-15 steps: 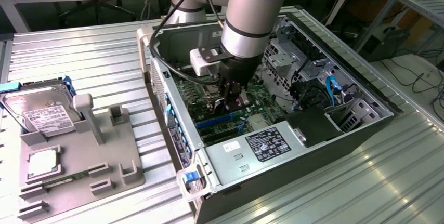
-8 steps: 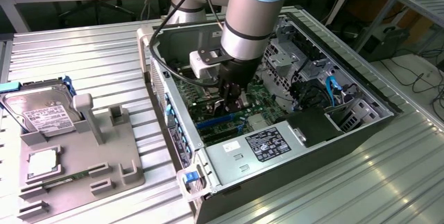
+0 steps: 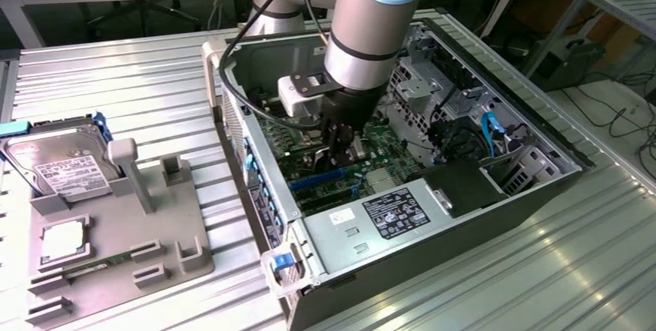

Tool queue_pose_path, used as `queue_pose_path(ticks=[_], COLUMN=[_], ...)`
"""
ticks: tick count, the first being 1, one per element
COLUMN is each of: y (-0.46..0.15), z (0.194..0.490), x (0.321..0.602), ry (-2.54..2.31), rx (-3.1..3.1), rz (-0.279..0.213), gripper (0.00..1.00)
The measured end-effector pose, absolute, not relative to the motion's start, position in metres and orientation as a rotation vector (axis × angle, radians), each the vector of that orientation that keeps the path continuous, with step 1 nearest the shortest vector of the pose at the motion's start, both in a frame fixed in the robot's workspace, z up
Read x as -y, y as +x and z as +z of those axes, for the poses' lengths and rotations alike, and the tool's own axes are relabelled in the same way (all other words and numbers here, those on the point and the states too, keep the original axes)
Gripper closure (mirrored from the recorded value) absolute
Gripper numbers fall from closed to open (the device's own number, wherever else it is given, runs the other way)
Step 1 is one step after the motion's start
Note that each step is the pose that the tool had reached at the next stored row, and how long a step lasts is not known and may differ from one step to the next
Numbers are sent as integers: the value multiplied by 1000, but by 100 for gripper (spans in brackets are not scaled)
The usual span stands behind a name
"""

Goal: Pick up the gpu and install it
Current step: 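Insert the gpu into the slot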

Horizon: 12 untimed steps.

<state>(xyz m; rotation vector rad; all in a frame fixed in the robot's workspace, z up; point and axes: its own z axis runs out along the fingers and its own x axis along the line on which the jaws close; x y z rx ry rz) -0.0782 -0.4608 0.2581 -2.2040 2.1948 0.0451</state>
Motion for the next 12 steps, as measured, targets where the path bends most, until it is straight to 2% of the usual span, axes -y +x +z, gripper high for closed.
queue_pose_path(ticks=[12], y=[-81], z=[254], x=[463], ry=[-2205], rx=[-2196], rz=[54], gripper=[73])
